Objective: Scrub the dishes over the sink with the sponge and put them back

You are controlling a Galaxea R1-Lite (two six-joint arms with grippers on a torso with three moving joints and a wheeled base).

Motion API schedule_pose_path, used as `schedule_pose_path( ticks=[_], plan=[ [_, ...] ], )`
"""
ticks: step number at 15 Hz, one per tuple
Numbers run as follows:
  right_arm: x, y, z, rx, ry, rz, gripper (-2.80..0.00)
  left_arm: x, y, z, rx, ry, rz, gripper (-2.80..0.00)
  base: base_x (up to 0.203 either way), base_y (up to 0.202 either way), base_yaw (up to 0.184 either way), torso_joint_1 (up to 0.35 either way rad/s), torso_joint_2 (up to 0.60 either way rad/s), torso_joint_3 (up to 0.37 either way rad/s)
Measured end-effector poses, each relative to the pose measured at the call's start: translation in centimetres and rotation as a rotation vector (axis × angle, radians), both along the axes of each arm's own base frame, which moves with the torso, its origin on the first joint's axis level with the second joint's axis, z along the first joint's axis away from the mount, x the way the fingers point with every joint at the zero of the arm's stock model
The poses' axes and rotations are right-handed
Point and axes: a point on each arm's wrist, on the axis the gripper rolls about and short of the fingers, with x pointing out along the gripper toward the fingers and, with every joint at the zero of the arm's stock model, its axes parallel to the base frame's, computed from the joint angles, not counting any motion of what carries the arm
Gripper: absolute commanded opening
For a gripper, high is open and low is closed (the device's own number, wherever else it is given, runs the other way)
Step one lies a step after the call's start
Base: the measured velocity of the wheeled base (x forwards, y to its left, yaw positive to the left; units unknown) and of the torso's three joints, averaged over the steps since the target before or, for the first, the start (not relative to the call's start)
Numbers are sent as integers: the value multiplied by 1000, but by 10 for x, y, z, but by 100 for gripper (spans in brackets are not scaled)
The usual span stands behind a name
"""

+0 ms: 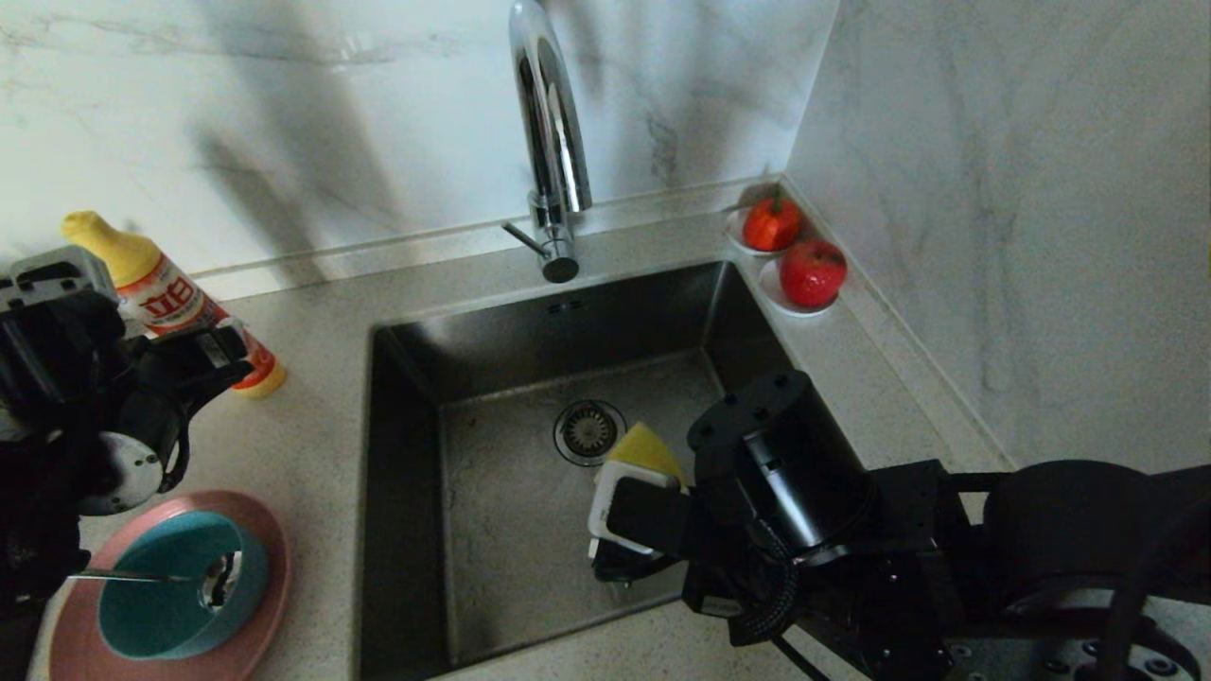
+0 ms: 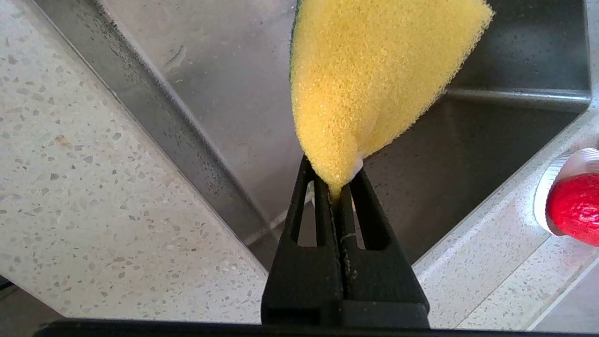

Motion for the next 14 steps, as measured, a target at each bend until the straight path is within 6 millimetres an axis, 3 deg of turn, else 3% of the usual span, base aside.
schedule_pose_path(
  ticks=[14],
  plan=[
    [4, -4, 2, 7, -4, -16, -280, 49, 11, -29, -19, -109, 54, 0, 0, 0, 0, 0, 0, 0]
  ],
)
